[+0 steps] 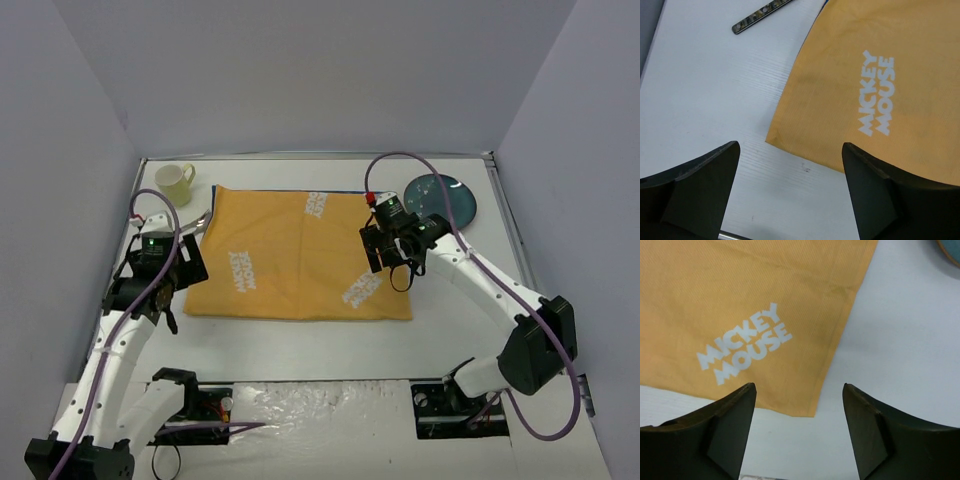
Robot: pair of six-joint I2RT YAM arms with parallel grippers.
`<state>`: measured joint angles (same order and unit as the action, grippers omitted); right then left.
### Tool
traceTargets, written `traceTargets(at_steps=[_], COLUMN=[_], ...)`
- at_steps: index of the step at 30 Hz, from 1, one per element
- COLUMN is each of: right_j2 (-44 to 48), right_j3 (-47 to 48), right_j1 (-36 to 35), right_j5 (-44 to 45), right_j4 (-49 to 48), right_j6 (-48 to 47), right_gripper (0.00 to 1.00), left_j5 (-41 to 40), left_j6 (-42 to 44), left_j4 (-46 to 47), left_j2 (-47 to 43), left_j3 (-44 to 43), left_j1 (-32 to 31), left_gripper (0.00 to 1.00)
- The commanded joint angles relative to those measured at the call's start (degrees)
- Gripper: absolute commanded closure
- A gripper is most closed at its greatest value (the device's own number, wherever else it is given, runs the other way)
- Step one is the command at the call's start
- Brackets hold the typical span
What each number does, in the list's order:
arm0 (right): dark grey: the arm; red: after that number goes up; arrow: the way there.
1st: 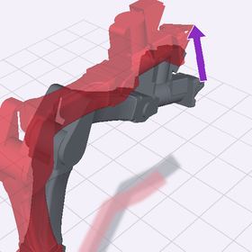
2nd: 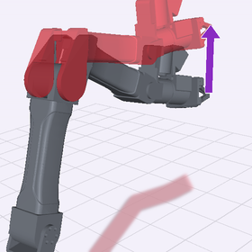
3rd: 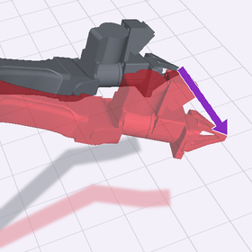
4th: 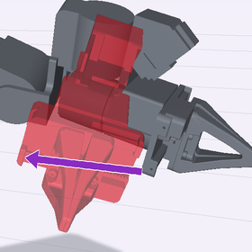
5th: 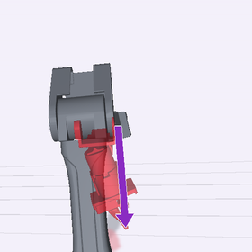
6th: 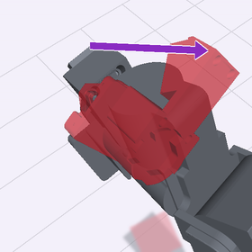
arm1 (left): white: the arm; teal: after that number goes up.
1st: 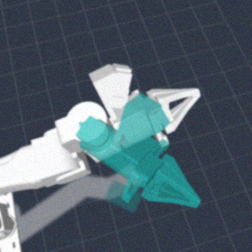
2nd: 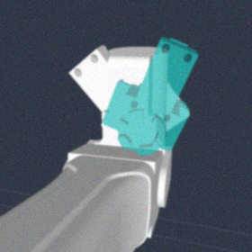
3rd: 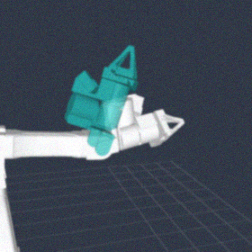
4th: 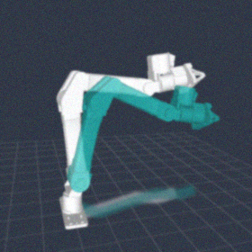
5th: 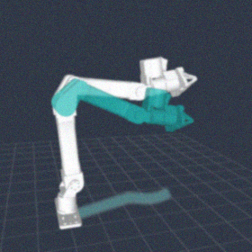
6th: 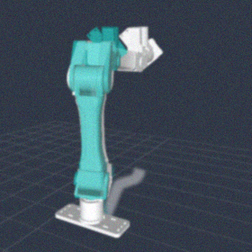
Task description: Set the dinner table for one person
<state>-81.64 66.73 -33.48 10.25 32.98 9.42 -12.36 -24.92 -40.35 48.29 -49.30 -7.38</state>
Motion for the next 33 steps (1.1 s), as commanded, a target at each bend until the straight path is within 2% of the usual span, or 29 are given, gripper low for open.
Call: traceTargets(at_steps=[1, 7, 10, 19, 27, 33], right_j2=[4.3, 4.1, 0.6, -10.7, -16.6, -17.0], right_j3=[4.3, 0.0, -3.7, -6.7, -11.2, -13.5], right_j1=[5.7, 8.6, 9.1, 9.4, 12.0, 15.7], right_j5=[-9.0, -10.5, -14.1, -15.6, -13.1, -11.3], right_j4=[1.3, -6.7, -13.9, -32.4, -38.3, -38.2], right_j6=[0.8, 3.4, 6.2, 10.4, 15.7, 17.5], right_gripper=[0.32, 0.31, 0.33, 0.36, 0.32, 0.29], left_j5=[5.8, 11.6, 11.7, 10.1, 12.8, 14.2], left_j6=[0.9, -0.9, -2.4, -9.0, -16.9, -24.1], left_j4=[3.2, 9.5, 12.3, 20.1, 25.7, 27.9], left_j2=[4.3, 12.2, 18.0, 30.4, 37.0, 36.4], left_j3=[-5.2, -5.0, -5.0, -4.7, 1.3, 8.2], left_j1=[0.0, -0.3, -0.4, -0.7, -1.3, -3.9], left_gripper=[0.2, 0.19, 0.19, 0.19, 0.19, 0.19])
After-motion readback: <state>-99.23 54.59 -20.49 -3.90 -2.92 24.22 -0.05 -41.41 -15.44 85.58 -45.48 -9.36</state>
